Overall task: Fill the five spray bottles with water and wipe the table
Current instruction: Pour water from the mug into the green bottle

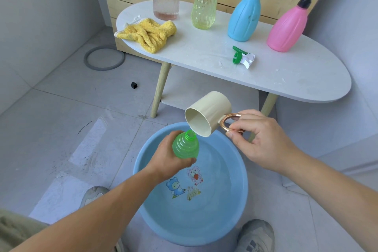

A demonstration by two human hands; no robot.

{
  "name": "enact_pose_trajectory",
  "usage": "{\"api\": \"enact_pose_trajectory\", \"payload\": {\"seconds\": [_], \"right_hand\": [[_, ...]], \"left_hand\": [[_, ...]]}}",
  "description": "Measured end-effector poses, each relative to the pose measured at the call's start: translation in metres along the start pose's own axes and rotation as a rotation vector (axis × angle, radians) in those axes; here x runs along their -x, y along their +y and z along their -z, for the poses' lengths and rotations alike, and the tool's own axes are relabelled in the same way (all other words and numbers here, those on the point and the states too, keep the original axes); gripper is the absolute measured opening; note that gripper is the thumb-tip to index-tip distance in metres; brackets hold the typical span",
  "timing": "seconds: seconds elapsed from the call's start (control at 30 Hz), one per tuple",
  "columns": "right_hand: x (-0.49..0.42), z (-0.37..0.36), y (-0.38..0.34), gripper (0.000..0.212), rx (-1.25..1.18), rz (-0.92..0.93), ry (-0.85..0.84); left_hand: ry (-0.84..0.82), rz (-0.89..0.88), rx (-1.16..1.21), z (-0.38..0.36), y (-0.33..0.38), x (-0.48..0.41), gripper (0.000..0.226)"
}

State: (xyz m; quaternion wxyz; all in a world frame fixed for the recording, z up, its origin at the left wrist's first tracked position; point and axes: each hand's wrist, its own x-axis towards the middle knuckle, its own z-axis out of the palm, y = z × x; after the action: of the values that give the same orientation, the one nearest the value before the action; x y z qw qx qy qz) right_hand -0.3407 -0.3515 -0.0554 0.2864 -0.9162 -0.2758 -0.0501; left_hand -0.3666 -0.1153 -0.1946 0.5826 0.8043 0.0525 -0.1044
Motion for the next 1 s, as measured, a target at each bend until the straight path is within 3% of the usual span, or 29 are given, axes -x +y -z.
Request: {"api": "enact_pose_trajectory", "payload": {"seconds": [0.57, 1.0], "right_hand": [[0.0016, -0.0015, 0.0046, 0.028, 0.083, 0.09, -0.001], [-0.0007, -0.0036, 0.0048, 0.022, 0.289, 0.354, -0.026]], "left_hand": [[0.004, 0.013, -0.025, -0.0003, 0.001, 0.0006, 0.077], [-0.001, 0.015, -0.025, 0.0009, 0.0047, 0.0029, 0.076]]}}
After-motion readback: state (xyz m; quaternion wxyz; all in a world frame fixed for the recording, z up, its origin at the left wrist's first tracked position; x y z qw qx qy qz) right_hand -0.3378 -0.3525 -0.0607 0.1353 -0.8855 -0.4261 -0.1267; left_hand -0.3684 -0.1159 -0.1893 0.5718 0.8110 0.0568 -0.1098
